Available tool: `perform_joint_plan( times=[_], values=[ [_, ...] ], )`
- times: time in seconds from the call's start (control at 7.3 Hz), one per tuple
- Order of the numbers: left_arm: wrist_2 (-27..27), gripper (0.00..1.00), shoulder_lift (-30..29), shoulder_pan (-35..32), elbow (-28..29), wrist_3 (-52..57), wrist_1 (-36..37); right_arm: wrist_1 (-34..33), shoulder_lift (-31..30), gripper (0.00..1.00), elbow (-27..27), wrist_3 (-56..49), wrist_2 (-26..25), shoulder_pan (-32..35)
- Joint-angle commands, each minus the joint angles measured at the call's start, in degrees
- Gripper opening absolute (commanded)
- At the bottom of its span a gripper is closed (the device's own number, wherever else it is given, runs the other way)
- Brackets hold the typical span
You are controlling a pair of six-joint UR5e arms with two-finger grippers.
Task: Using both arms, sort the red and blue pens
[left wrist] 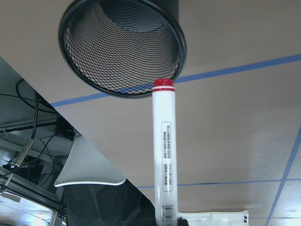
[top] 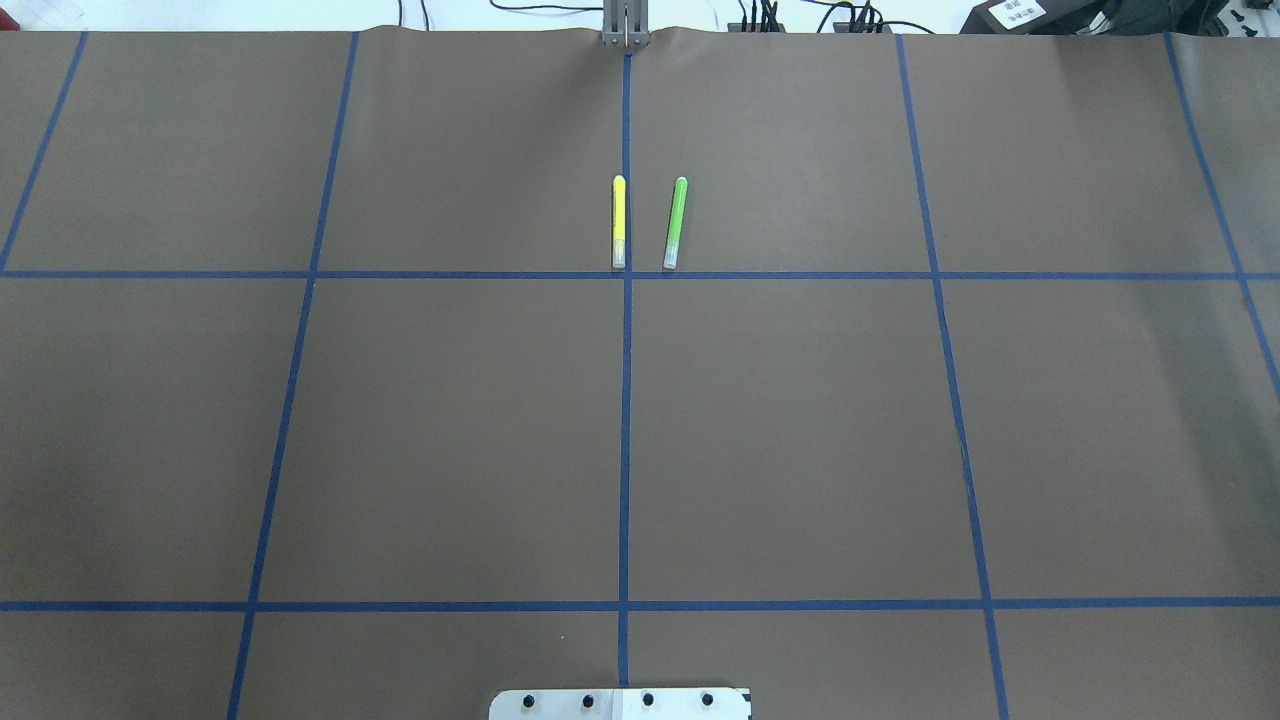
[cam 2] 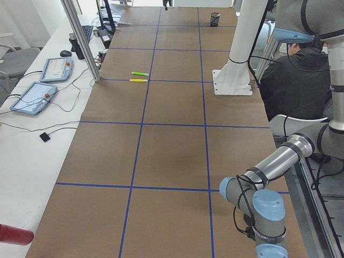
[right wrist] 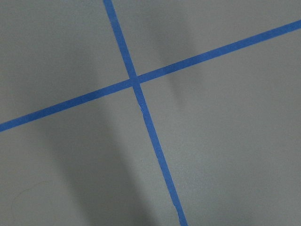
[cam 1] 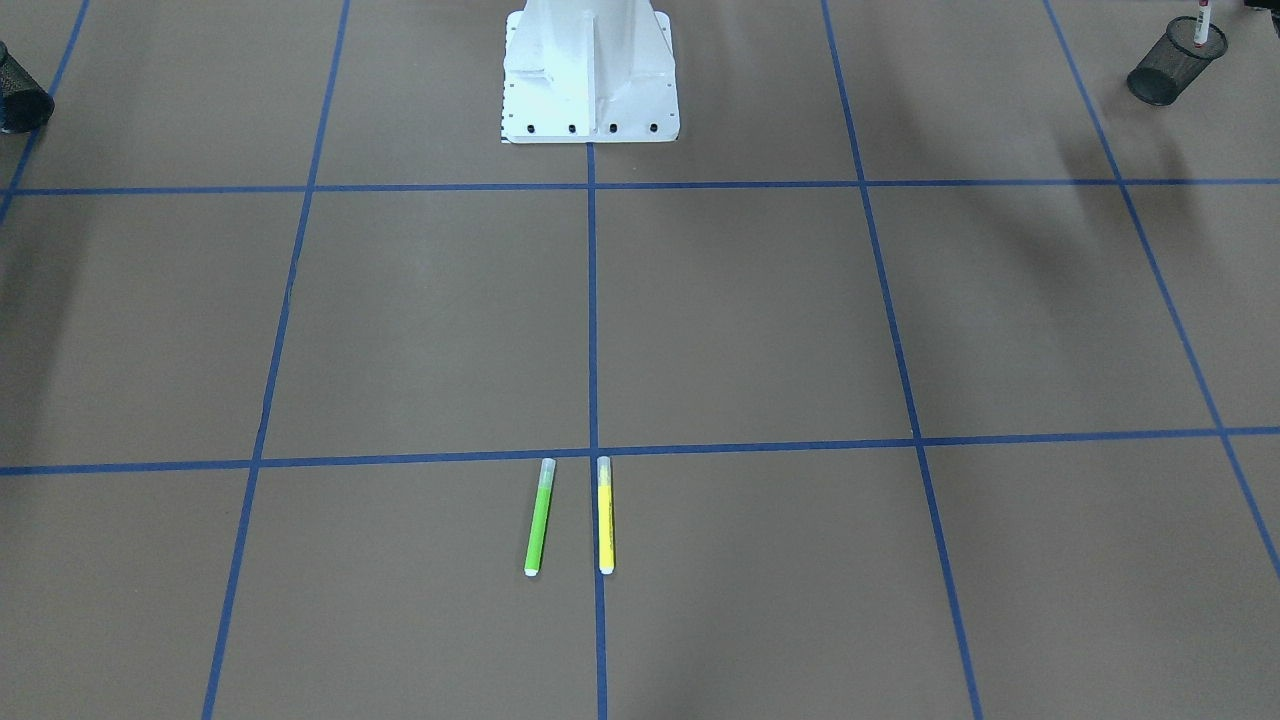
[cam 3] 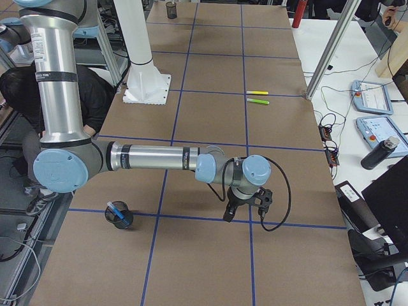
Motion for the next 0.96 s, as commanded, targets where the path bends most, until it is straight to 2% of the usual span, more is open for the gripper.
perform_joint_plan(
  times=[0.0, 0.14, 0.27, 0.41, 0.82],
  values=[
    [-0.18, 0.0, -0.03, 0.0, 2.41, 0.03, -1.53, 0.02, -0.09, 1.0, 0.2, 0.52, 0.09, 0.0],
    [-0.35, 0.0, -0.2, 0.0, 4.08, -0.4, -2.59, 0.02, -0.09, 1.0, 0.29, 0.53, 0.18, 0.0],
    [-1.75, 0.25, -0.11, 0.0, 4.53, -0.23, -2.68, -0.07, -0.27, 1.0, 0.2, 0.53, 0.27, 0.0],
    [-1.85, 0.99, -0.11, 0.0, 4.36, -0.23, -2.69, -0.07, -0.44, 1.0, 0.2, 0.61, 0.27, 0.0],
    [-3.08, 1.0, -3.0, 0.0, 4.18, -0.06, -4.34, 0.02, -0.36, 1.0, 1.07, 0.53, 0.27, 0.0]
  ],
)
